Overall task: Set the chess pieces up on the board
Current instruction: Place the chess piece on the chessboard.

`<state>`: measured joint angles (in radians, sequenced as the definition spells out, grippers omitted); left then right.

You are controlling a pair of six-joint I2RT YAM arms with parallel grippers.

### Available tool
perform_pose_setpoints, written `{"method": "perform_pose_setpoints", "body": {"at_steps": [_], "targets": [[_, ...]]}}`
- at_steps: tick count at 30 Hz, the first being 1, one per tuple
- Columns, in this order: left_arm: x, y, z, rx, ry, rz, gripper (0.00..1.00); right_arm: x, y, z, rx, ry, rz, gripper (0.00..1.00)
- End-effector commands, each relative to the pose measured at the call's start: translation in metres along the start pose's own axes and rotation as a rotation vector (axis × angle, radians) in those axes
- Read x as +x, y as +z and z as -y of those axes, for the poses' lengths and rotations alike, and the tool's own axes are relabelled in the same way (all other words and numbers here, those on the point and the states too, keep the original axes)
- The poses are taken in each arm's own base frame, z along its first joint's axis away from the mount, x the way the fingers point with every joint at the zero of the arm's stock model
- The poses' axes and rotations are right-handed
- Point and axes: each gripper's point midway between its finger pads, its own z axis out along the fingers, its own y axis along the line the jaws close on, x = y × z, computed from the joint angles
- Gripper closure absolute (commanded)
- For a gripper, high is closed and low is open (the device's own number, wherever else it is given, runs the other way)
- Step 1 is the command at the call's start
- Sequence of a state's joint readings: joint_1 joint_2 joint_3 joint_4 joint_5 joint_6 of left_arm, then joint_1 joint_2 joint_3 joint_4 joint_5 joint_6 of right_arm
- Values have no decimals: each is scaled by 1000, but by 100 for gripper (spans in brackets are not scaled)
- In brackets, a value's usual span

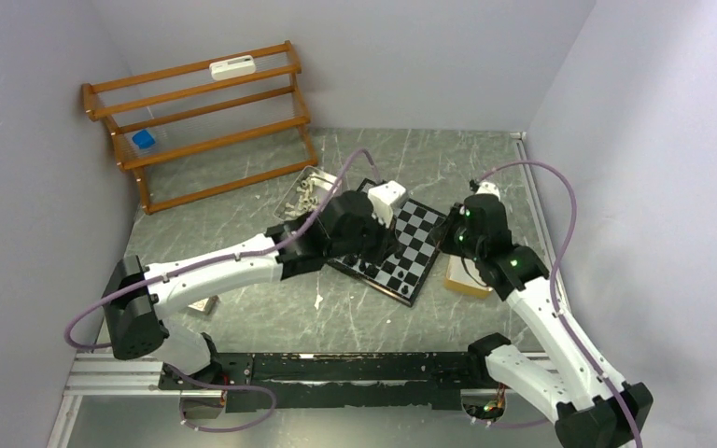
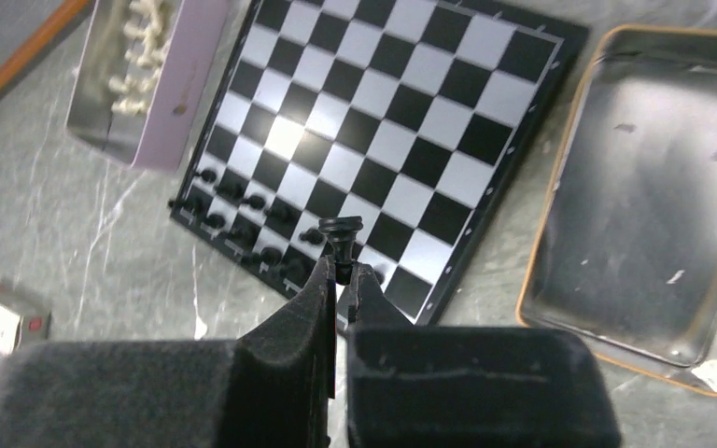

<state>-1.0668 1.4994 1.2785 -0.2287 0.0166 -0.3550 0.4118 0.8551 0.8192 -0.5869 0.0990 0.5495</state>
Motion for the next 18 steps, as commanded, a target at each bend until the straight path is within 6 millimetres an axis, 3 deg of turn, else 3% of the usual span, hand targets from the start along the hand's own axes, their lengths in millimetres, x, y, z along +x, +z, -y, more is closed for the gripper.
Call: {"method": "perform_pose_setpoints", "body": {"at_steps": [1,6,10,18], "targets": [[-5,-1,-12,-199,121,121,95,-24,6,22,103,38,11,100],[23,14,-12,-263,158,101,95,-34,17,38,5,150,-28,100],[53,33,-13,-251,155,51,95,-31,20,45,-17,189,-37,100],[106,64,-22,-294,186,-38,95,-30,13,50,-8,167,-8,100]]}}
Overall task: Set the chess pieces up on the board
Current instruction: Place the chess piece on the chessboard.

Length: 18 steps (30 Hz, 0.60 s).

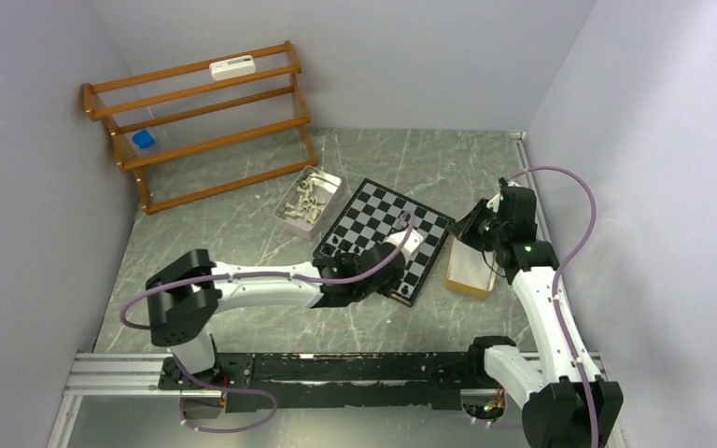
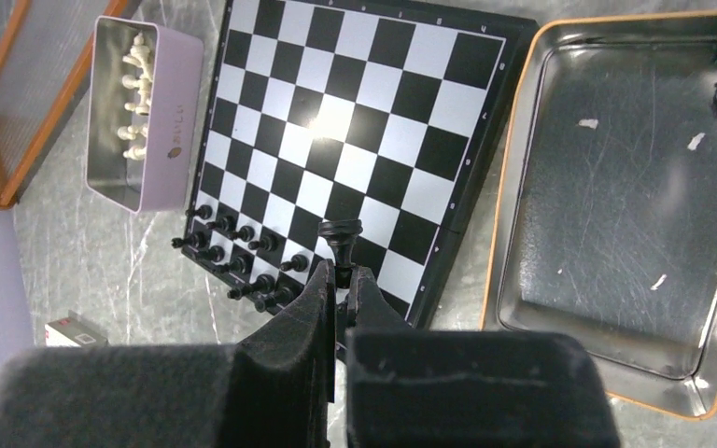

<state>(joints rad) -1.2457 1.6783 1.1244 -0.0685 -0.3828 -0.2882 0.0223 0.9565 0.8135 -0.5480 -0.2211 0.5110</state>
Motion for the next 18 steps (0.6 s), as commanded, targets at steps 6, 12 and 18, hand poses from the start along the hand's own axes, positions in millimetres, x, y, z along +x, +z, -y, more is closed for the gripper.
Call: {"method": "perform_pose_setpoints", "body": {"at_steps": [6,12,18], "targets": [[13,24,17,-35,10,66,95,-13,-13,0,0,-60,61,100],[23,31,14,-59,11,70,95,-10,-15,1,2,-64,55,100],[29,39,11,-84,33,67,95,-8,-15,-1,-12,-65,50,100]]}}
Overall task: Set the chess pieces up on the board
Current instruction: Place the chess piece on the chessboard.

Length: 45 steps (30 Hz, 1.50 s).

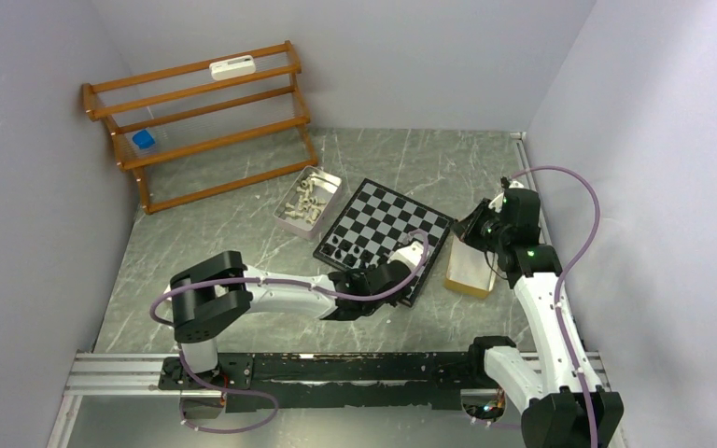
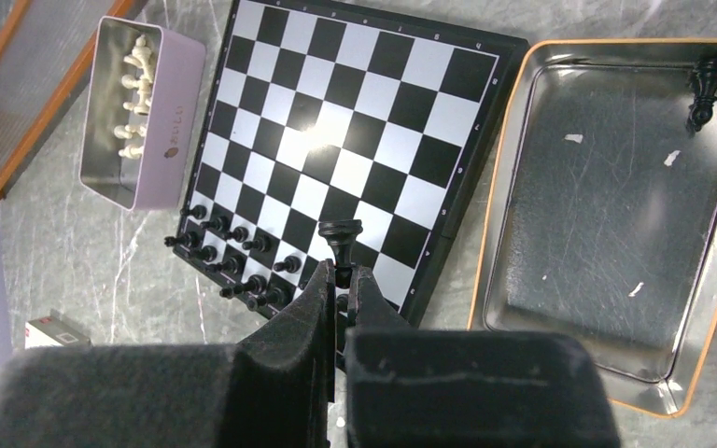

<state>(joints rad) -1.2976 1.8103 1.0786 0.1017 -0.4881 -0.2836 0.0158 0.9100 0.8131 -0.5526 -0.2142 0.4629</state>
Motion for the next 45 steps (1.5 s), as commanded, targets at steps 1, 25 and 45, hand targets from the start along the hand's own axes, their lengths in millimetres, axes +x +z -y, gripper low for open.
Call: {"method": "perform_pose_setpoints", "body": {"at_steps": [1,25,45], "targets": [[-3,9,0,-27,-3,42,95,-2,-6,0,-3,-11,9,100],[19,29,-3,-75,49,2,84,-2,-5,0,-2,-22,4,100],[-27,-3,-4,-56,-64,49,55,15,-2,-3,-45,-18,-73,100]]}}
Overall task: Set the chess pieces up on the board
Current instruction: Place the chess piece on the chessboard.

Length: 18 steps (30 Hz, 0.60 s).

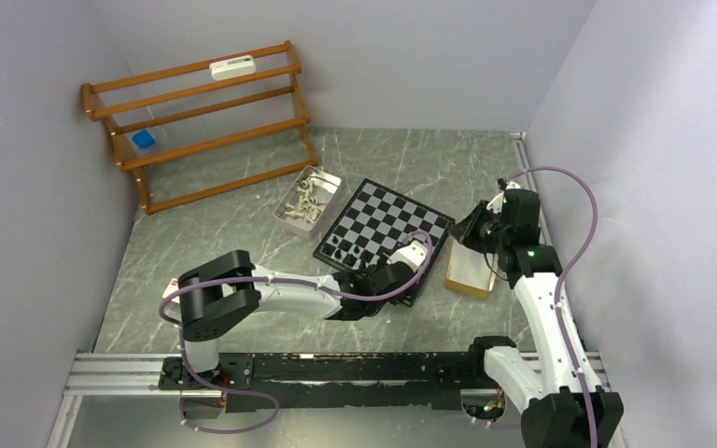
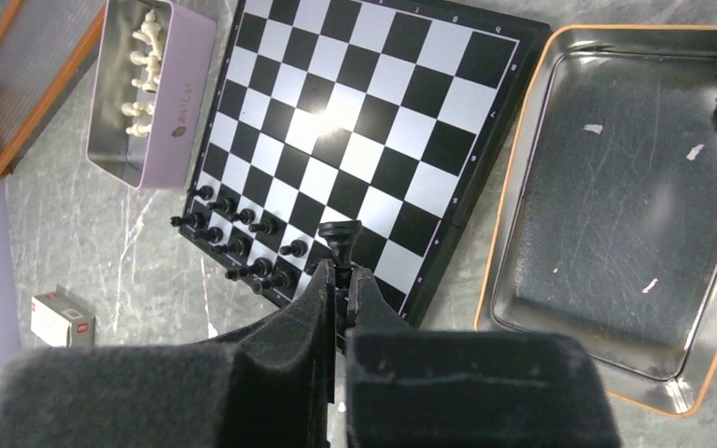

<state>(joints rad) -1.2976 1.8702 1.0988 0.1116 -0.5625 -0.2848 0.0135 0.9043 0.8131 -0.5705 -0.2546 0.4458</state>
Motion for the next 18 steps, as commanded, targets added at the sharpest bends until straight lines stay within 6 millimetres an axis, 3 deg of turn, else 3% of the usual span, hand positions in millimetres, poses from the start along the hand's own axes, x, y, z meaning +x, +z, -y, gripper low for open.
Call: {"method": "perform_pose_setpoints", "body": {"at_steps": [1,4,9,13,18], "targets": [[-46,-23,4,37,-105,60,54,13,2,0,-22,0,-66,100],[-74,-44,0,92,-185,63,52,28,3,-6,-64,14,-168,100],[-111,-72,-32,154,-309,95,50,49,-3,-12,-87,28,-339,100],[-118,-84,-71,128,-347,110,46,56,-12,-8,-48,-9,-429,100],[-111,-96,-127,74,-391,101,36,70,-18,-14,11,-71,-523,100]]}}
